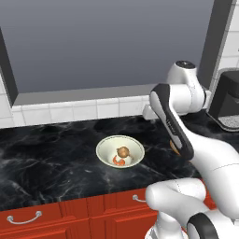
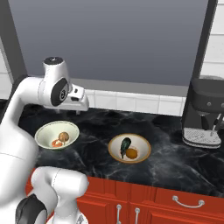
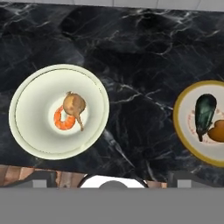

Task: Place the bowl containing the shrimp and onion in the microwave. Close the microwave door and press the start button to microwave the meal.

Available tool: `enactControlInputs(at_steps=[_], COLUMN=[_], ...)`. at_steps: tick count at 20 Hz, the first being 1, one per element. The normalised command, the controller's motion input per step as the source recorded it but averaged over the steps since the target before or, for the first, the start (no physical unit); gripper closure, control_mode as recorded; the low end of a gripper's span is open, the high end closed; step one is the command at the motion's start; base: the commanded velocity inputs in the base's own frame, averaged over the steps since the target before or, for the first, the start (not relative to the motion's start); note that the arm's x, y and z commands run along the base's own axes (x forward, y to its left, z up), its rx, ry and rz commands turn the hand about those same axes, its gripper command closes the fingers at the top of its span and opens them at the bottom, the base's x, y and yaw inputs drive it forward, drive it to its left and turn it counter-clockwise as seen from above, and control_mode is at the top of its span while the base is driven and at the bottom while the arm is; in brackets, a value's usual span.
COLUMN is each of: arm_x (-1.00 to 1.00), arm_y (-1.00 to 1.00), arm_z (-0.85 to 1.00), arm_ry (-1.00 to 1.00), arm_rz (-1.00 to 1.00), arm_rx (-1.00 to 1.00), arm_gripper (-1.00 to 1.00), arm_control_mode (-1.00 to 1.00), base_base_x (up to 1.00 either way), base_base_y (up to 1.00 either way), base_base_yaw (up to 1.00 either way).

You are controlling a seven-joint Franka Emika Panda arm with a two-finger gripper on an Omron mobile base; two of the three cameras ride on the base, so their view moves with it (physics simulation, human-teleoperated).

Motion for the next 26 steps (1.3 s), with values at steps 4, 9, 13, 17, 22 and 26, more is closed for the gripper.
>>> enactControlInputs(at_steps=[4,9,13,17,22,26], arm_x=[0.00,0.00,0.00,0.00,0.00,0.00], arm_y=[0.00,0.00,0.00,0.00,0.00,0.03], arm_z=[-0.22,-0.30,-0.33,-0.42,-0.45,-0.41], arm_ry=[-0.06,-0.03,0.00,0.00,0.00,0.00], arm_rz=[0.00,0.00,0.00,0.00,0.00,-0.01], arm_rx=[0.07,0.06,0.04,0.06,0.06,0.06], arm_gripper=[-1.00,-1.00,-1.00,-1.00,-1.00,-1.00], arm_control_mode=[-1.00,-1.00,-1.00,-1.00,-1.00,-1.00], base_base_x=[0.00,0.00,0.00,0.00,0.00,0.00], base_base_y=[0.00,0.00,0.00,0.00,0.00,0.00], base_base_yaw=[0.00,0.00,0.00,0.00,0.00,0.00])
